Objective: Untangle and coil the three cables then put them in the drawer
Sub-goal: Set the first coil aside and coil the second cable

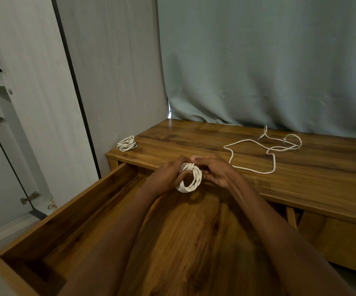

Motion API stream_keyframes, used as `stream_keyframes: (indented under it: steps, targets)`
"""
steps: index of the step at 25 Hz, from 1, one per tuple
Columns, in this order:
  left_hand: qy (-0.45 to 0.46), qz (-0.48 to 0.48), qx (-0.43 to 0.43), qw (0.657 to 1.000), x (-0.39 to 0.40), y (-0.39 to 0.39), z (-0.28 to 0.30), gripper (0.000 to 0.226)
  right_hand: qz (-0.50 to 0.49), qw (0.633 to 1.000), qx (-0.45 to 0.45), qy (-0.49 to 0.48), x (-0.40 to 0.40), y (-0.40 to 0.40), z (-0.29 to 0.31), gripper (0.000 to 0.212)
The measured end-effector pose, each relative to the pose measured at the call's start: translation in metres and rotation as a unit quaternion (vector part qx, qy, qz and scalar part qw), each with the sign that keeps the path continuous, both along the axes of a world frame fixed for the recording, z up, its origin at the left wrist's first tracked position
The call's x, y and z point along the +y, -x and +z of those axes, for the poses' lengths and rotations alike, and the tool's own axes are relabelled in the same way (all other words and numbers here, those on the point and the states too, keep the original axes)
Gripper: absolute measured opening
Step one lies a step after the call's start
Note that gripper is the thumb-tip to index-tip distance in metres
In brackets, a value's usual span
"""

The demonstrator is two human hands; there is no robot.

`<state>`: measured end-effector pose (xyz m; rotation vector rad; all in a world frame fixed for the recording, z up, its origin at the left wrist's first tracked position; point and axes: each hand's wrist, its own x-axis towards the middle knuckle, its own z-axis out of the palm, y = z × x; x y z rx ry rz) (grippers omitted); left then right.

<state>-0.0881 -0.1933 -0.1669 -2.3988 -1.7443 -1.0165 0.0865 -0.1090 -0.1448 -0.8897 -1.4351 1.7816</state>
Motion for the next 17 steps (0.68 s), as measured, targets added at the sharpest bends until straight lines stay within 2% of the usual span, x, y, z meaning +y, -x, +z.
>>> stream_keyframes:
  steps: [2, 5, 9, 12, 15, 17]
  targets:
    - [0.007, 0.003, -0.038, 0.999, -0.001, -0.001, 0.000, 0.034, -0.007, 1.000, 0.007, -0.004, 0.001, 0.002, -0.001, 0.032]
    - [0.006, -0.022, -0.040, 0.999, 0.001, 0.001, -0.003, 0.037, -0.008, 0.998, -0.036, -0.048, 0.002, 0.004, -0.005, 0.026]
    - [-0.049, -0.038, -0.062, 0.996, 0.002, 0.007, -0.004, 0.034, -0.038, 0.989, -0.072, -0.125, -0.002, 0.011, -0.009, 0.033]
    - [-0.075, 0.021, -0.120, 0.990, 0.003, 0.012, 0.001, 0.030, -0.025, 0.991, -0.047, -0.122, -0.002, 0.013, -0.006, 0.038]
    - [-0.060, 0.072, -0.152, 0.984, 0.007, 0.020, -0.003, 0.031, 0.029, 0.982, -0.052, -0.177, -0.006, 0.018, -0.009, 0.026]
    - [-0.022, 0.105, -0.156, 0.982, 0.010, 0.023, -0.005, 0.032, 0.049, 0.973, -0.057, -0.216, -0.010, 0.023, -0.014, 0.038]
